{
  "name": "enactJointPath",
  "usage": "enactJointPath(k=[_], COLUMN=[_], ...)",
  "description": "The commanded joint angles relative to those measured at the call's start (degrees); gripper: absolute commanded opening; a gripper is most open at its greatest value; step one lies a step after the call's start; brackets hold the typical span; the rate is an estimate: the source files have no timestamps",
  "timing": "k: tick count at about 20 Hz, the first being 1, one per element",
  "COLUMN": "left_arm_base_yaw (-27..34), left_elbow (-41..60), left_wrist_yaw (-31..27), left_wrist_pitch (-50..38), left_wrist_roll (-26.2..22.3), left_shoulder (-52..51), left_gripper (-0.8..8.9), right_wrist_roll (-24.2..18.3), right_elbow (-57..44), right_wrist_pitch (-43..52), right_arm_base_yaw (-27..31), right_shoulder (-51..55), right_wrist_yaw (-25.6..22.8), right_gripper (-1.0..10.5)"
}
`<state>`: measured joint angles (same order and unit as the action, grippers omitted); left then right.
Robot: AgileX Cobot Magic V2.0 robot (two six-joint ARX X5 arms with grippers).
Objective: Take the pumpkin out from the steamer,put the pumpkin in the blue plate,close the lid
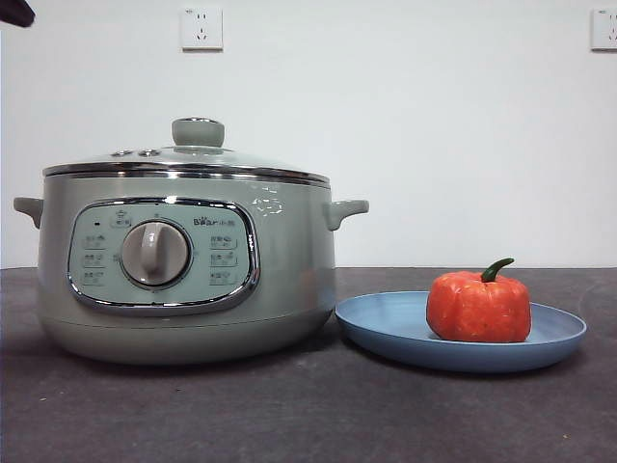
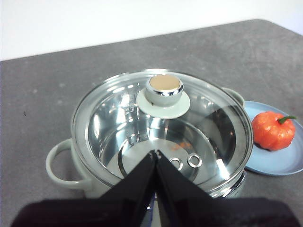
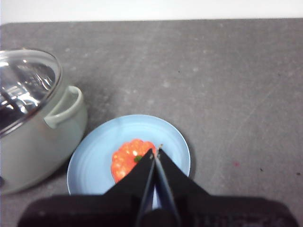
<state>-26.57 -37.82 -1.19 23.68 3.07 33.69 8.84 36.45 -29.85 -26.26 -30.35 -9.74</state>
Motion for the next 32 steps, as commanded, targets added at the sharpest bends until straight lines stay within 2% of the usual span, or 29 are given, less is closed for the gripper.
enactJointPath(k=[1,10,12,14,18,22,27,32], left_arm_base_yaw=[-0.1,-0.3,0.4,2.6,11.6,18.7,19.7,19.8], left_elbow=[0.3,0.3,0.3,0.5,5.8,16.3,28.6,35.3], left_wrist_yaw=[-0.2,-0.1,-2.6,-3.2,-3.3,-2.8,-1.4,-0.6], left_wrist_pitch=[-0.4,0.9,6.3,10.4,4.3,-3.9,-7.1,-11.1], left_wrist_roll=[0.3,0.3,-3.3,-3.3,-3.8,-3.7,-1.4,0.3], left_shoulder=[0.9,1.3,-4.0,-10.3,-22.3,-30.2,-33.3,-33.3], left_gripper=[-0.03,-0.03,-0.03,-0.03,-0.03,-0.03,-0.03,-0.03], right_wrist_roll=[0.7,0.7,0.7,0.7,0.7,0.7,0.7,0.7], right_elbow=[-0.3,-0.3,-0.3,-0.3,-0.3,-0.3,-0.3,-0.3], right_wrist_pitch=[-1.2,-4.2,-4.4,-4.9,-5.4,-5.4,-5.4,-5.4], right_arm_base_yaw=[0.0,0.0,0.0,0.0,0.0,0.0,0.0,0.0], right_shoulder=[0.1,0.1,0.1,0.1,0.1,0.1,0.1,0.1], right_wrist_yaw=[-1.4,-2.4,-2.4,-2.4,-2.4,-2.5,-2.4,-2.4], right_gripper=[-0.2,-0.2,-0.2,-0.2,-0.2,-0.2,-0.2,-0.2])
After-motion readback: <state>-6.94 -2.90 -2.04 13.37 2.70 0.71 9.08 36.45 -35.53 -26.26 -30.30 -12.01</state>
